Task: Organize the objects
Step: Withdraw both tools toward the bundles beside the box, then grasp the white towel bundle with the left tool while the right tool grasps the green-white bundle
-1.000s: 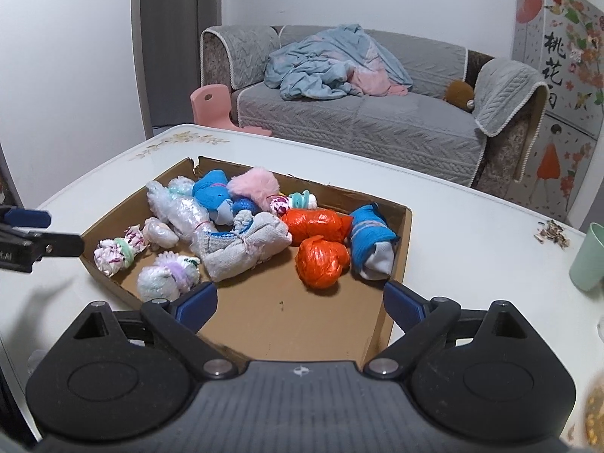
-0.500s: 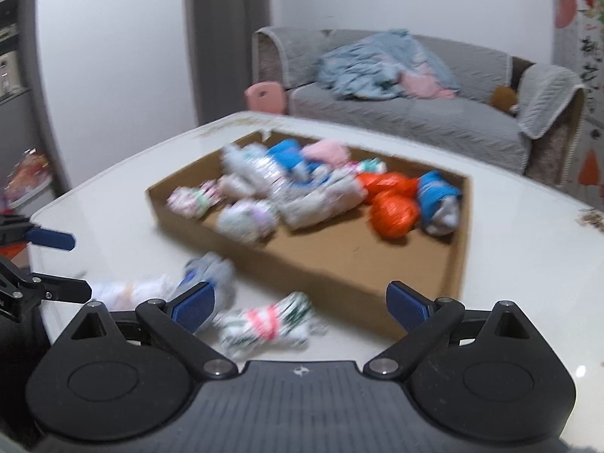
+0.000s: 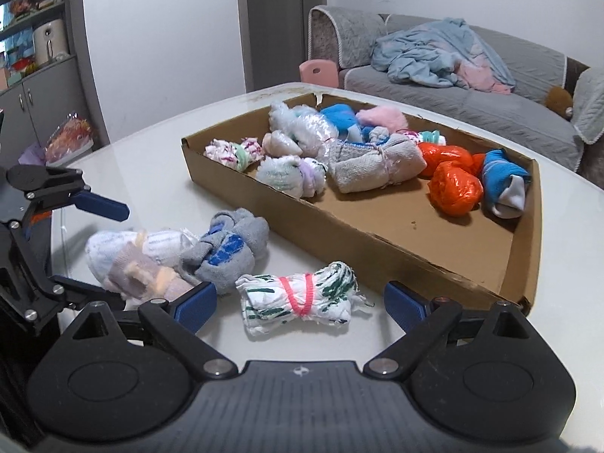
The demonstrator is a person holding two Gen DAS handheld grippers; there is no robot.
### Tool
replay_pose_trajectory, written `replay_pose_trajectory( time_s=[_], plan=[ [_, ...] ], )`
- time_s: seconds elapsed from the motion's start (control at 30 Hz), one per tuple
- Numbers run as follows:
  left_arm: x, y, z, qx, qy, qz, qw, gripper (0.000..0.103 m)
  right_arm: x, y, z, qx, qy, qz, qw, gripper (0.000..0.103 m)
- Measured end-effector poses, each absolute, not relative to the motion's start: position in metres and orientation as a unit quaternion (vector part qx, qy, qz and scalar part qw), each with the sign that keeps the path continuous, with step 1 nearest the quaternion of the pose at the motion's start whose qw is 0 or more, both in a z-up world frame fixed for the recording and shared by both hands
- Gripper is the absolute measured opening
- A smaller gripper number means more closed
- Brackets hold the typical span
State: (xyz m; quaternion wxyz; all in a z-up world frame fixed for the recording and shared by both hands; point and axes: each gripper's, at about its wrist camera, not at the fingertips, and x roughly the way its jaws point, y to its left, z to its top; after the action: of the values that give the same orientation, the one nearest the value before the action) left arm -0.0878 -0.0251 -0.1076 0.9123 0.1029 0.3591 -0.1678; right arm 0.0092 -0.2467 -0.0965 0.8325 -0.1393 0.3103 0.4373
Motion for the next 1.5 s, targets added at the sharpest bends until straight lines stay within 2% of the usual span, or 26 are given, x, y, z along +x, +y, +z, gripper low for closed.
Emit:
replay_pose_trajectory(
  time_s=[0.27, 0.43, 0.5, 0.67, 0.8, 0.9, 1.17, 1.2, 1.27, 1.3, 1.37, 1.5],
  plan=[
    [-0.075, 0.001, -0.106, 0.06, 0.359, -0.132, 0.922, 0.09, 0.005, -0.243, -0.105, -0.154, 0.311, 0.446, 0.825, 0.087],
    [-0.071, 0.023, -0.106, 0.04, 0.363, -0.091, 0.927, 0.09, -0.002, -0.25, -0.102, -0.158, 0.304, 0.451, 0.824, 0.067],
    [-0.071, 0.023, -0.103, 0.038, 0.359, -0.099, 0.927, 0.091, -0.004, -0.252, -0.101, -0.158, 0.302, 0.453, 0.823, 0.064],
    [-0.063, 0.007, -0.1, 0.059, 0.344, -0.133, 0.928, 0.094, -0.003, -0.252, -0.101, -0.159, 0.299, 0.454, 0.824, 0.064],
    [-0.055, -0.004, -0.097, 0.049, 0.342, -0.157, 0.925, 0.095, -0.004, -0.252, -0.101, -0.16, 0.296, 0.45, 0.827, 0.069],
    [-0.056, -0.012, -0.095, 0.06, 0.33, -0.175, 0.926, 0.102, -0.002, -0.253, -0.102, -0.157, 0.297, 0.45, 0.827, 0.07],
    [-0.034, -0.021, -0.106, 0.067, 0.329, -0.186, 0.923, 0.101, 0.0, -0.252, -0.101, -0.159, 0.291, 0.455, 0.826, 0.068],
    [-0.033, -0.021, -0.107, 0.064, 0.327, -0.19, 0.924, 0.1, -0.001, -0.252, -0.102, -0.159, 0.29, 0.456, 0.826, 0.067],
    [-0.032, -0.018, -0.109, 0.045, 0.331, -0.213, 0.918, 0.087, 0.0, -0.253, -0.103, -0.156, 0.291, 0.459, 0.825, 0.067],
    [-0.031, -0.016, -0.11, 0.035, 0.334, -0.225, 0.915, 0.078, 0.0, -0.253, -0.102, -0.155, 0.29, 0.46, 0.825, 0.063],
    [-0.033, -0.015, -0.11, 0.034, 0.334, -0.226, 0.914, 0.075, -0.001, -0.254, -0.101, -0.156, 0.29, 0.461, 0.824, 0.062],
    [-0.039, -0.011, -0.107, 0.035, 0.336, -0.224, 0.914, 0.063, -0.004, -0.258, -0.1, -0.159, 0.29, 0.457, 0.826, 0.062]
  ],
)
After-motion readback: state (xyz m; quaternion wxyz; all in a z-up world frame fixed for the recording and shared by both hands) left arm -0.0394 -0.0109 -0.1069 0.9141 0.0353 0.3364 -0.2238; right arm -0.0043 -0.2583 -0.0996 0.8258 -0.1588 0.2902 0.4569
